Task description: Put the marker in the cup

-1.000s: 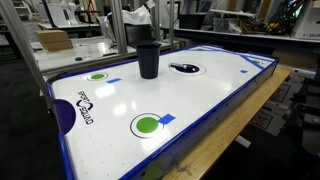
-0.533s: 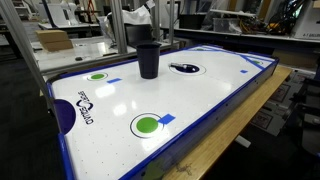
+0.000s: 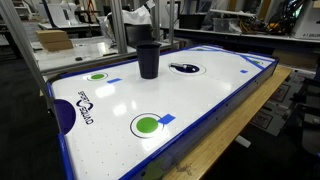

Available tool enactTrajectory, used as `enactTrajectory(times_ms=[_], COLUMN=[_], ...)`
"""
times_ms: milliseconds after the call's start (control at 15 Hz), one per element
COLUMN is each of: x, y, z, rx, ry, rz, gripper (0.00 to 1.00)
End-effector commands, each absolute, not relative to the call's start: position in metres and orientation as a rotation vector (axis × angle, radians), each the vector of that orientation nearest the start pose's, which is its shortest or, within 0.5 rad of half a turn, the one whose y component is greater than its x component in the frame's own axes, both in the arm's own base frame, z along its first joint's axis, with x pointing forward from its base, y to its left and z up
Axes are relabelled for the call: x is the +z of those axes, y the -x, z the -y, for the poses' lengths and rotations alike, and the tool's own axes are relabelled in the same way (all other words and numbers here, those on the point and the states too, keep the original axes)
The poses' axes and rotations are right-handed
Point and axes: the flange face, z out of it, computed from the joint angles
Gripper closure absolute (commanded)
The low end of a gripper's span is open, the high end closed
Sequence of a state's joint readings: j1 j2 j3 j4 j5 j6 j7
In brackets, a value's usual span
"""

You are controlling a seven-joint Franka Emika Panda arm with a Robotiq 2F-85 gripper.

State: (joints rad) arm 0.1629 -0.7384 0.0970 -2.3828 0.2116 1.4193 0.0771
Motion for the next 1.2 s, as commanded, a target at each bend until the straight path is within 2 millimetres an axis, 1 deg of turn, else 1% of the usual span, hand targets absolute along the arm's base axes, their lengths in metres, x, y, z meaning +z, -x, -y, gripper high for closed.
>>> enactTrajectory(times_ms=[0,333,600,733,867,1000,1133], x=[0.553,0.553,0.542,0.534,0.525,0.517,0.509], y=[-0.283,-0.283,-0.296,-0.309,-0.326,-0.346,-0.369], z=[-0.108,-0.108,-0.137,-0.156,-0.173,-0.187,-0.196], rx=[0.374,0.374,0.378,0.336,0.263,0.173,0.090], ry=[2.999,2.999,3.009,3.017,3.023,3.029,3.025], rz=[0.238,0.238,0.327,0.408,0.468,0.489,0.505], gripper=[0.00,0.00,0.00,0.00,0.00,0.00,0.00])
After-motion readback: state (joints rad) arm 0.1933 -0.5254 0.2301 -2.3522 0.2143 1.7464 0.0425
